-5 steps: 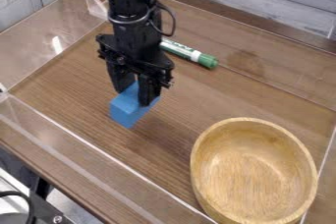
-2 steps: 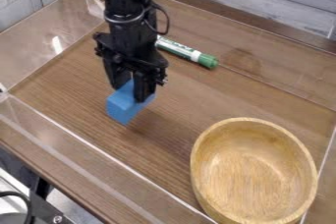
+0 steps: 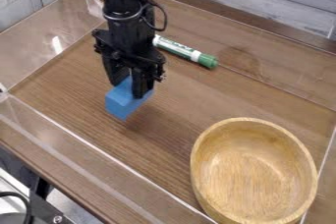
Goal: Remove the blue block from inside the brown bowl and put it on the table
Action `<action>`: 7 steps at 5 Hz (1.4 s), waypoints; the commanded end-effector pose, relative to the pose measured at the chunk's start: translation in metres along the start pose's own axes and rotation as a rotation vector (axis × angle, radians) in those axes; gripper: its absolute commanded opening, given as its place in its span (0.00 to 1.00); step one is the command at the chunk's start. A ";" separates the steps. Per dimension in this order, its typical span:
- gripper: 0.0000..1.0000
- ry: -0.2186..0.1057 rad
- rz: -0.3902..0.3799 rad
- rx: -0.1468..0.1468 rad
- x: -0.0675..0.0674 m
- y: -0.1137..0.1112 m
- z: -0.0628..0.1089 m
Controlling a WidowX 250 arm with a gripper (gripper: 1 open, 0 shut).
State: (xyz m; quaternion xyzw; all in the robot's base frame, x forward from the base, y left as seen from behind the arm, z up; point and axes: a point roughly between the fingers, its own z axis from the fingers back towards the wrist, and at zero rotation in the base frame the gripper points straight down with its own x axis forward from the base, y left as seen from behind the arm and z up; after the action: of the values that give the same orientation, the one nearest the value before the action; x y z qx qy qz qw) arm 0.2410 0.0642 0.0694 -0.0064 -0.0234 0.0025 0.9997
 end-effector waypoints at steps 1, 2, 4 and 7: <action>0.00 -0.051 0.008 0.016 0.011 0.006 0.011; 0.00 -0.052 0.013 0.015 0.012 0.008 0.011; 1.00 -0.037 0.018 0.020 0.016 0.007 0.015; 1.00 -0.030 0.001 0.027 0.022 0.005 0.014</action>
State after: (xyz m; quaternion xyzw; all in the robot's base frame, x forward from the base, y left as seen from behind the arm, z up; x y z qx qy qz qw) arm 0.2525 0.0673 0.0732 -0.0012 -0.0154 0.0079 0.9998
